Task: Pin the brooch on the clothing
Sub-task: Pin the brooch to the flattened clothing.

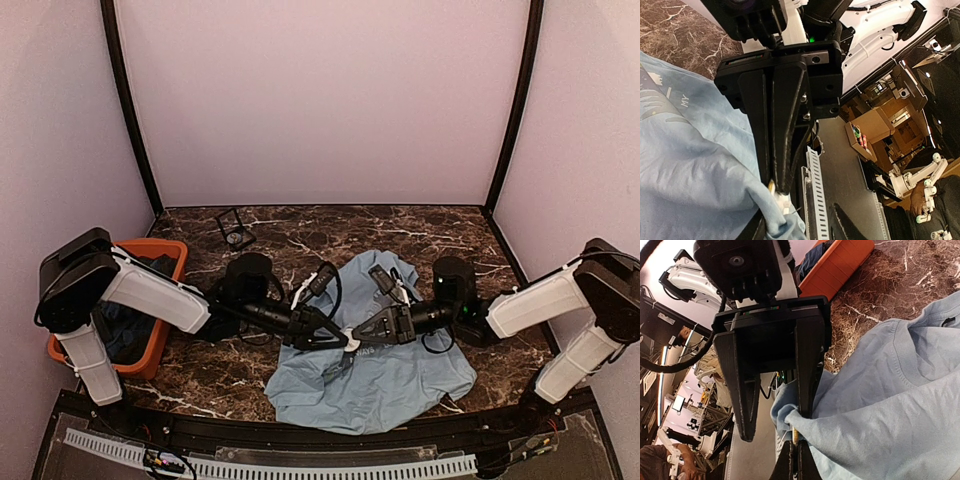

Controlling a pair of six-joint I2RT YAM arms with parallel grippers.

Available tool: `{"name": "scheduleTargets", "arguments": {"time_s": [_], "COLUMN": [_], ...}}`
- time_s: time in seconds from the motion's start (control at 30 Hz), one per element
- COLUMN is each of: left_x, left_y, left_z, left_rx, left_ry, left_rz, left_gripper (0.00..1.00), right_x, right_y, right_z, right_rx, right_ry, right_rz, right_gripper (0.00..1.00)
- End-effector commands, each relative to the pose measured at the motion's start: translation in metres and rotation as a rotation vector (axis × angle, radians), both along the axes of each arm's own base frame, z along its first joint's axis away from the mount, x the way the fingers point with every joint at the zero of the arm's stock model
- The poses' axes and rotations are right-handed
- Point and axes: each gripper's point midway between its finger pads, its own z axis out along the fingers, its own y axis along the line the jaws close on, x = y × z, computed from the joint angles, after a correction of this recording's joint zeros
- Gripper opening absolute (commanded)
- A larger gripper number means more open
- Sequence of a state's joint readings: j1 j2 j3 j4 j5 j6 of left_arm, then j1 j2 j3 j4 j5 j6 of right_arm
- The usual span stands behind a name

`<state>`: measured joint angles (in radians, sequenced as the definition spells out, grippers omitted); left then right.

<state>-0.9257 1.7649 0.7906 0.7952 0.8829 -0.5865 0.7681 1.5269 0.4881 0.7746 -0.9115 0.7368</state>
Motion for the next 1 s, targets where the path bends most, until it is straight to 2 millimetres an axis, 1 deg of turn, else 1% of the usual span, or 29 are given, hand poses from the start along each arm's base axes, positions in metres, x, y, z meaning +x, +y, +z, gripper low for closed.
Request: {"name": "scheduleTargets", "arguments": {"time_s": [0.0,0.03,0.07,0.13,0.23,0.47,0.6,0.67,0.97], "left_x": [-0.011,-0.011,-0.010,-0.011,-0.009,-0.006,-0.004,-0.004,-0.001], "left_y": [-0.003,-0.003,-0.003,-0.003,-0.004,-0.006,-0.006,-0.006,-0.006], "left_z": [0.008,0.008,0.006,0.004,0.002,-0.001,-0.003,-0.003,-0.006], "left_rx": [-0.009,-0.008,-0.004,0.000,0.010,0.028,0.043,0.043,0.052], "left_ry": [-0.027,-0.028,-0.026,-0.026,-0.029,-0.034,-0.040,-0.046,-0.058], "left_rz": [-0.068,-0.069,-0.068,-0.067,-0.062,-0.054,-0.046,-0.044,-0.025], "left_gripper": [0.35,0.34,0.30,0.27,0.25,0.27,0.20,0.15,0.13], "right_x": [0.003,0.003,0.003,0.003,0.005,0.012,0.013,0.013,0.013], "right_y": [0.000,0.000,0.000,0.000,0.001,0.003,0.004,0.004,0.004], "right_z": [0.003,0.002,0.002,0.001,0.002,0.000,-0.001,-0.001,0.001], "right_rx": [-0.010,-0.011,-0.014,-0.016,-0.023,-0.049,-0.055,-0.057,-0.054], "right_ry": [-0.011,-0.009,-0.007,-0.003,-0.005,-0.004,-0.002,-0.003,-0.001], "right_rz": [0.001,0.000,-0.001,0.000,-0.004,-0.025,-0.029,-0.031,-0.031], "right_gripper": [0.00,0.00,0.00,0.00,0.00,0.00,0.00,0.00,0.00]}}
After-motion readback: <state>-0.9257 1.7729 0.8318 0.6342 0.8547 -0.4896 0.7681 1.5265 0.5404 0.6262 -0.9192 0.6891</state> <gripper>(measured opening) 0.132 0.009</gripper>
